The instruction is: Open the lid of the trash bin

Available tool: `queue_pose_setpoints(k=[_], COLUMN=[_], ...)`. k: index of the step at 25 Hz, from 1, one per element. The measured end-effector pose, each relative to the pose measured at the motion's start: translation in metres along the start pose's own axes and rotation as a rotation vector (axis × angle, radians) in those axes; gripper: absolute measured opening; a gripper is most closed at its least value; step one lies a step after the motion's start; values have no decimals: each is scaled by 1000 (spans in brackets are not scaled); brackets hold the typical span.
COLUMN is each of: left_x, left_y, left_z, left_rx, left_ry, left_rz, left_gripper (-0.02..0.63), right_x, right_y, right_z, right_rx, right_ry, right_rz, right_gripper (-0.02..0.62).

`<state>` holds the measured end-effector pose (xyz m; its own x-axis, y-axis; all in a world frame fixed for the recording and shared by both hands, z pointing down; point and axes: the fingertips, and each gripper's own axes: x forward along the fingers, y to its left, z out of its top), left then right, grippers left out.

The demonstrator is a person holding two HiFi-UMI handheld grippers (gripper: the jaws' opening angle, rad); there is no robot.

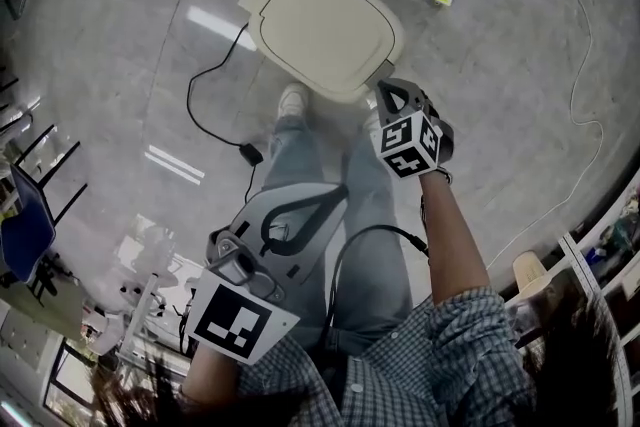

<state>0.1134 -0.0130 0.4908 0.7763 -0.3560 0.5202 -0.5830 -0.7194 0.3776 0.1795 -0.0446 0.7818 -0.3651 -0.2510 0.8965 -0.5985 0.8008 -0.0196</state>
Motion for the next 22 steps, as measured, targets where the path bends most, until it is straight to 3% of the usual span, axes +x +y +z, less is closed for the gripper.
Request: queue_pose_setpoints(k=[7,16,22], left_x=[-2,-2,-3], left_y=[3,4,6], left_z=[1,2,2], left_rx=[-3,1,-9], left_ry=[-14,-18,-22], left_rz=[5,-1,7], left_gripper=[-2,-2,-2], right_x=[8,7,2], right_y=[3,2,-1], right_z=[-6,-6,-1], right_rx=[6,39,117], right_ry=[45,25,-17], right_rz=[12,3,-7], right_gripper=[20,20,20])
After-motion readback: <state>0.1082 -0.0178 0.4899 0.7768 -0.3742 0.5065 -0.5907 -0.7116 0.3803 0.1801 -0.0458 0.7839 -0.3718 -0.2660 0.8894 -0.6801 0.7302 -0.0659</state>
